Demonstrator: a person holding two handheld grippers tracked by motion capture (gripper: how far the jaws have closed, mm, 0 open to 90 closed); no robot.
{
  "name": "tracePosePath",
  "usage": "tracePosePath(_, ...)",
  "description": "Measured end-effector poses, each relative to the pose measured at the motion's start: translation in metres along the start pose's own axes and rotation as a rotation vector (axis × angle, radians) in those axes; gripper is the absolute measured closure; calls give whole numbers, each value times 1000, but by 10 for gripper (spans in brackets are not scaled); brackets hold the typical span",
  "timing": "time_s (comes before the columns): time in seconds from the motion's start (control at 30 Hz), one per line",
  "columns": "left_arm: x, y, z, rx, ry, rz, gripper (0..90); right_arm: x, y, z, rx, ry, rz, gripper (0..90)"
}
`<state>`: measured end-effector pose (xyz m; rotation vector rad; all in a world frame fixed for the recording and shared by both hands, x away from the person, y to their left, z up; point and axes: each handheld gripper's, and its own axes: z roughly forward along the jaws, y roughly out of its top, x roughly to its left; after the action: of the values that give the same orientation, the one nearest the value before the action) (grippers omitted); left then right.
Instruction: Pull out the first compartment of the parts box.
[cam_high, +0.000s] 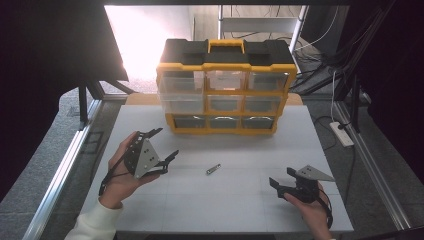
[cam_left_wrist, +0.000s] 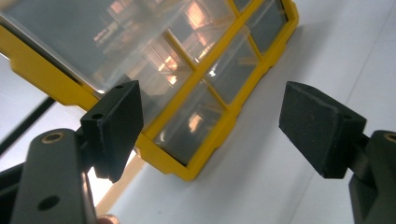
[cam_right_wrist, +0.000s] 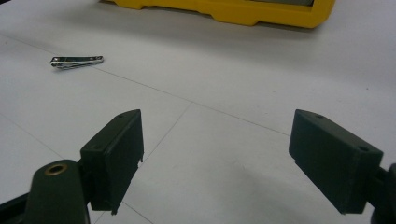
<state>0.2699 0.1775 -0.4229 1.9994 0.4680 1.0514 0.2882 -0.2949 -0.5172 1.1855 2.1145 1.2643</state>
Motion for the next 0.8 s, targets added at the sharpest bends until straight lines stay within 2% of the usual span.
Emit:
tracePosePath(0.03, 1, -1, 0, -7, -19, -30, 226, 0, 0, 0, -1, 2, 1, 181)
tracePosePath(0.17, 0, -2, -2, -8, -20, -46, 228, 0, 0, -1, -1, -4, -1, 181)
tracePosePath(0.43, -3, -5, -2, -15, -88, -129, 222, 2, 0, 0, 0, 6, -14, 181)
tracePosePath(0.57, -2, -7, 0, -14, -114, -178, 221, 1, 0, -1, -2, 7, -12, 181)
tracePosePath(0.67, -1, -9, 3, -13, -134, -235, 221, 1, 0, -1, -4, 6, -10, 181)
tracePosePath(0.8, -1, -11, 6, -8, -151, -270, 221, 1, -1, -1, 0, 0, -12, 181)
